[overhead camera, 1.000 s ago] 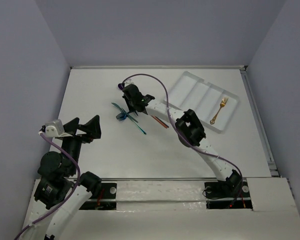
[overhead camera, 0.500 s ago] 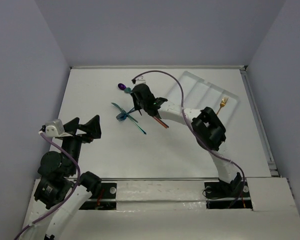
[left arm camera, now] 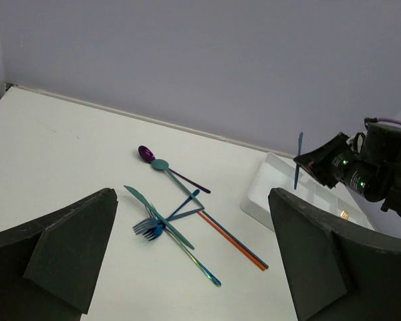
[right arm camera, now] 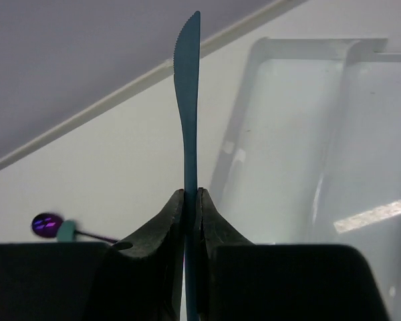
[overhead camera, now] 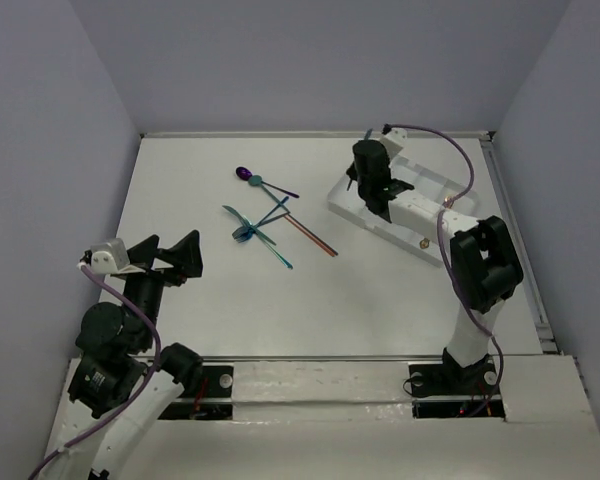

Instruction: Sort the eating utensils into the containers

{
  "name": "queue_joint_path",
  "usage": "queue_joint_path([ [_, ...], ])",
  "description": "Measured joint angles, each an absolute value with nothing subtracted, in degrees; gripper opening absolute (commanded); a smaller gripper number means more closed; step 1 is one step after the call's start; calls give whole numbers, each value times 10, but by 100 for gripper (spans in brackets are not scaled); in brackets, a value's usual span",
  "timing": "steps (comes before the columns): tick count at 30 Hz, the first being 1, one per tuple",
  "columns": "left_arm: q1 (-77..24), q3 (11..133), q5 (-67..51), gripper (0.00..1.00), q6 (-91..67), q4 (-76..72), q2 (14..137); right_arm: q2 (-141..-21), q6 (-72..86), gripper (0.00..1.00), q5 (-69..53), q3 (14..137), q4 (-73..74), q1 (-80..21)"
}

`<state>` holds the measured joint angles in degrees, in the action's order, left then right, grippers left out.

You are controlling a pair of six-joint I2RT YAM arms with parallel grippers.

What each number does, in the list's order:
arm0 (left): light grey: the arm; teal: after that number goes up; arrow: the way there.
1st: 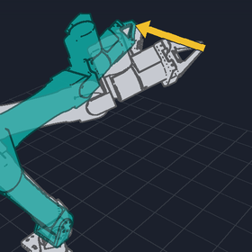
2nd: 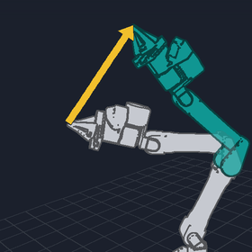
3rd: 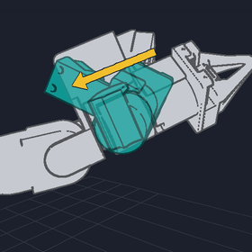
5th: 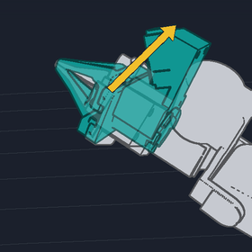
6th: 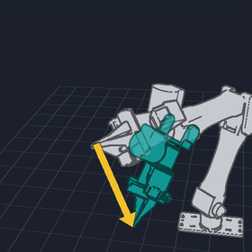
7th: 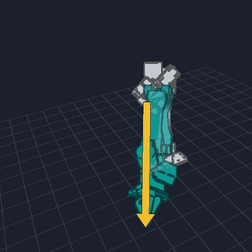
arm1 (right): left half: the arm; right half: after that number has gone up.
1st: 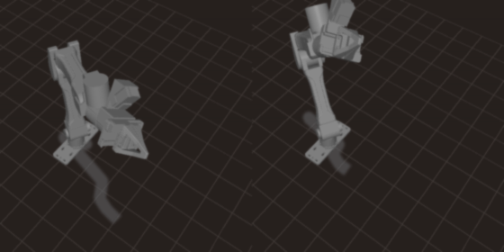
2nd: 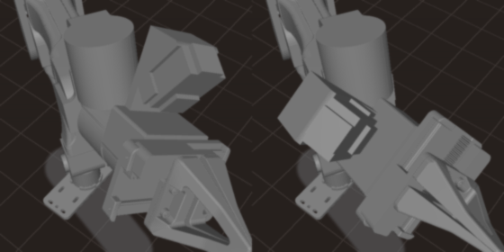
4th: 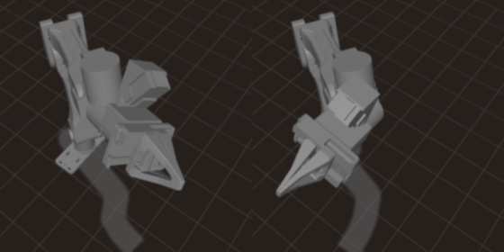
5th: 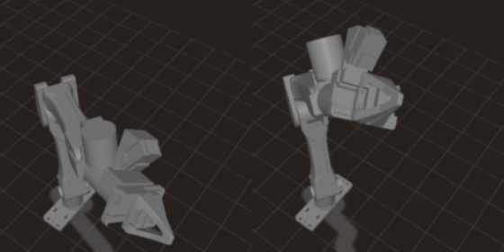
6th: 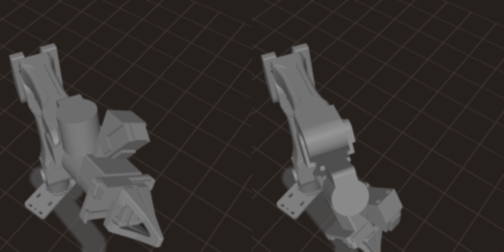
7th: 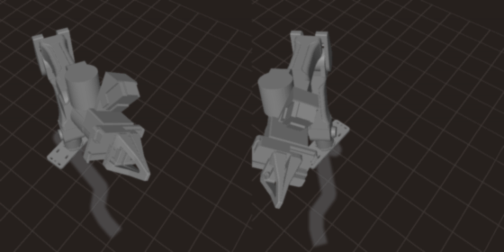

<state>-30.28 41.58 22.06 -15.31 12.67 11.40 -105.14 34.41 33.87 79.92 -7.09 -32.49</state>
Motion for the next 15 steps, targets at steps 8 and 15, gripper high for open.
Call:
queue_joint_path([
  [8,-303,416,221,99,-153,126,114,-1098,423,0,337,791,-45,-235],
  [15,-303,416,221,99,-153,126,115,-1157,444,0,327,828,-30,-239],
])
